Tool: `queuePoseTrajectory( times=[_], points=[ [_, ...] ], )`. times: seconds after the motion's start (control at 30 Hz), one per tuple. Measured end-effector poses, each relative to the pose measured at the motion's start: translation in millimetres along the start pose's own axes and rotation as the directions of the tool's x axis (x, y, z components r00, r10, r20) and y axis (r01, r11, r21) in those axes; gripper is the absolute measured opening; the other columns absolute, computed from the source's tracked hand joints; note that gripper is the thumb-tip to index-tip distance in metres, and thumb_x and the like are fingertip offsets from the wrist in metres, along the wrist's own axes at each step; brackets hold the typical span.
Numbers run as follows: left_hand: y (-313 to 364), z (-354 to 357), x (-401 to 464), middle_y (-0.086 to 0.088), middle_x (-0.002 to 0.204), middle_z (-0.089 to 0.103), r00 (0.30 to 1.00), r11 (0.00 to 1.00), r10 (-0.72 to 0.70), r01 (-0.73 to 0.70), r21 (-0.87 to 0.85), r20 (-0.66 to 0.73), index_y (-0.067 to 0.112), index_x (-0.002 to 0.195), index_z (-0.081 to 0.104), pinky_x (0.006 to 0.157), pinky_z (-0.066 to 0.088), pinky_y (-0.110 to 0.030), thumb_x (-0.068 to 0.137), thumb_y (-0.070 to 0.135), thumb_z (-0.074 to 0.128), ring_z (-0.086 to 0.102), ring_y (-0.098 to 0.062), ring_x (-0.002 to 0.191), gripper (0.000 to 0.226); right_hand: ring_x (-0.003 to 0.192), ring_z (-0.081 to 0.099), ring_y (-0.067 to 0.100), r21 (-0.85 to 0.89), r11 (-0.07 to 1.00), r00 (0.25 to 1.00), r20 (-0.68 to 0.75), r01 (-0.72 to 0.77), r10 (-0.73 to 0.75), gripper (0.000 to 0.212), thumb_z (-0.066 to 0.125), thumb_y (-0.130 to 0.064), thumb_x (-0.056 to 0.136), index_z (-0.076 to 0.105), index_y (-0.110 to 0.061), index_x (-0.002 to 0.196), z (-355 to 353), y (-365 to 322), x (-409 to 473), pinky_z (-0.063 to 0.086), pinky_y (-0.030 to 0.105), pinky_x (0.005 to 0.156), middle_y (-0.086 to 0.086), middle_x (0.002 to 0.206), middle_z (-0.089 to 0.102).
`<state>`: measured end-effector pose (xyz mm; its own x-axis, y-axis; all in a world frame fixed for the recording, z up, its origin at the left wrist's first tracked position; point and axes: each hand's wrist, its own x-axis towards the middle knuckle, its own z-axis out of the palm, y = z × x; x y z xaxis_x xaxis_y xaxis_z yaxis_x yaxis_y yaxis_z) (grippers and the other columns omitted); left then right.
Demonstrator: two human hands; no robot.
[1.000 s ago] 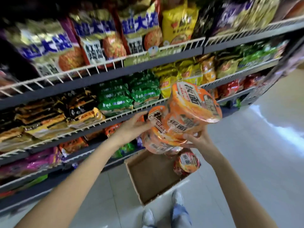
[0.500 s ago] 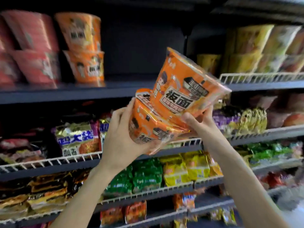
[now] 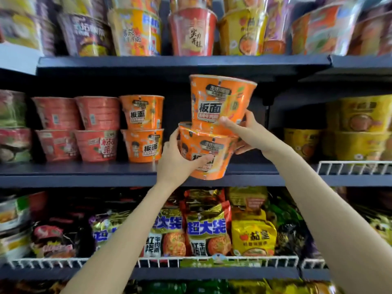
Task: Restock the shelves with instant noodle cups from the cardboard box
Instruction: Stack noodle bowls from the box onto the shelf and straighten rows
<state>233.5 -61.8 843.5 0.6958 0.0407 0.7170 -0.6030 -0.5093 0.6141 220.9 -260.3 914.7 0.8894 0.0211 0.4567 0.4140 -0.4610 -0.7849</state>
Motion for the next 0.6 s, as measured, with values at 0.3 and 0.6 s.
queuePoseTrajectory(
  times=[0.3,0.6],
  points=[
    [-39.5,39.0,68.9,-0.004,0.138,0.052,0.993,0.991,-0.117,0.119,0.063,-0.032,0.020,0.147,0.025,0.099,0.042,-0.038,0.065,0.054,0.078,0.051,-0.024,0.124,0.103,0.105,0.062,0.025,-0.099,0.995,0.992,-0.120,0.028,-0.040,0.098,0.061,-0.068,0.074,0.008,-0.025,0.144,40.6,28.6,93.1,0.059,0.044,0.075,0.004,0.131,0.054],
    [-79.7,49.4,106.1,-0.008,0.132,0.056,0.986,0.959,-0.132,0.102,0.263,0.097,0.009,0.144,0.020,0.090,0.045,-0.032,0.074,0.055,0.069,0.057,-0.026,0.116,0.098,0.113,0.058,0.030,-0.144,0.989,0.998,-0.051,-0.046,0.039,0.095,0.058,-0.068,0.076,0.008,-0.028,0.146,65.7,50.0,145.2,0.058,0.044,0.076,0.006,0.138,0.049]
  ],
)
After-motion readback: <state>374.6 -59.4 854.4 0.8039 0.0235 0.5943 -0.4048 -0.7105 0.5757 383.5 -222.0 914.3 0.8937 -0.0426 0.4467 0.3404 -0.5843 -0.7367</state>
